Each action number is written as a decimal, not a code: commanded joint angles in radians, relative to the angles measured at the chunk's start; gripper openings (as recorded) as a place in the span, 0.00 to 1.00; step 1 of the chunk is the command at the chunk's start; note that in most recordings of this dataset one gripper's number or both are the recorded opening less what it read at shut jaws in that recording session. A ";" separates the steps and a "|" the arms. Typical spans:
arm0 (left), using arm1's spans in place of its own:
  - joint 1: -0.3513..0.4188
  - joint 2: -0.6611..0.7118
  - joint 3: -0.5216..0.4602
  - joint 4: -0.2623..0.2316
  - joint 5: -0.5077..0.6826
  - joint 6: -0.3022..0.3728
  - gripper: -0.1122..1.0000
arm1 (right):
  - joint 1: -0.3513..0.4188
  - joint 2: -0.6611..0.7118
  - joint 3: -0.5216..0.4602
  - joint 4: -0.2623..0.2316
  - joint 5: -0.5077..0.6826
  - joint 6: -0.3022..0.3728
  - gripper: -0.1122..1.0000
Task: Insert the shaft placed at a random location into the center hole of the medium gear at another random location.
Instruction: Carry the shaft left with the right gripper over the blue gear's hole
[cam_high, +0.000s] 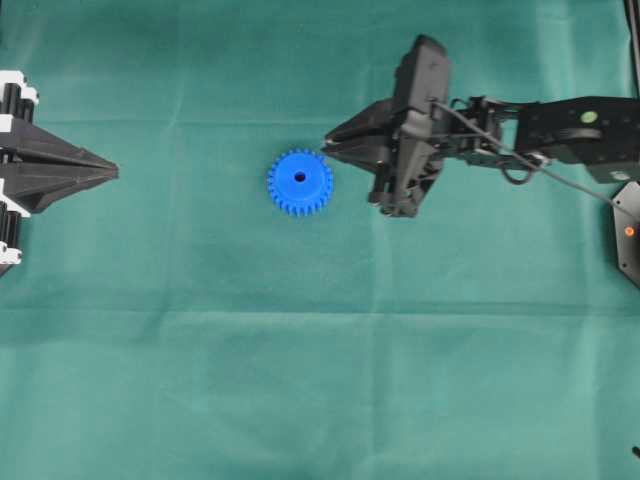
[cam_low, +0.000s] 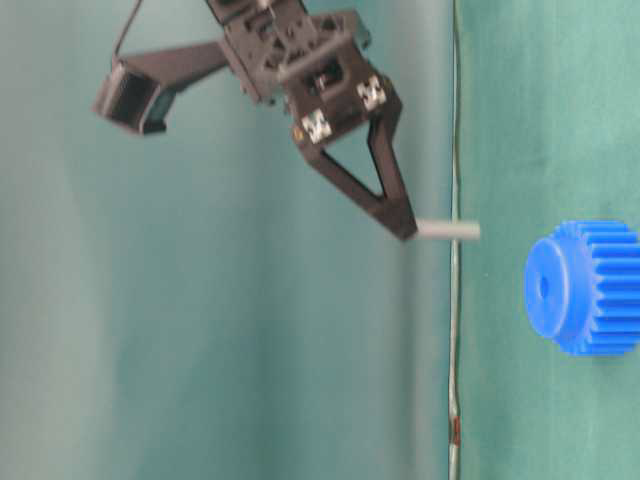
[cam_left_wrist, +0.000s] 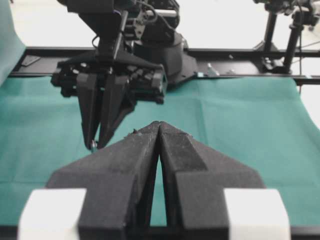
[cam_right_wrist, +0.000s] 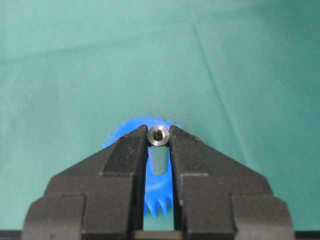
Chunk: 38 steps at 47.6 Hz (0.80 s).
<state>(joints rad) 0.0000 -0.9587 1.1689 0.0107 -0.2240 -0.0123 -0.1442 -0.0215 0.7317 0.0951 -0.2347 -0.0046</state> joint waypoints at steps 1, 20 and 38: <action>0.002 0.008 -0.017 0.003 -0.002 -0.002 0.10 | 0.009 0.008 -0.063 -0.002 -0.014 -0.003 0.22; 0.003 0.008 -0.017 0.003 0.014 -0.002 0.10 | 0.012 0.046 -0.098 -0.002 -0.020 -0.003 0.22; 0.002 0.008 -0.017 0.003 0.014 -0.002 0.10 | 0.012 0.135 -0.100 0.002 -0.081 -0.003 0.22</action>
<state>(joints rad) 0.0000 -0.9587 1.1689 0.0123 -0.2056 -0.0123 -0.1289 0.1120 0.6596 0.0951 -0.2869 -0.0031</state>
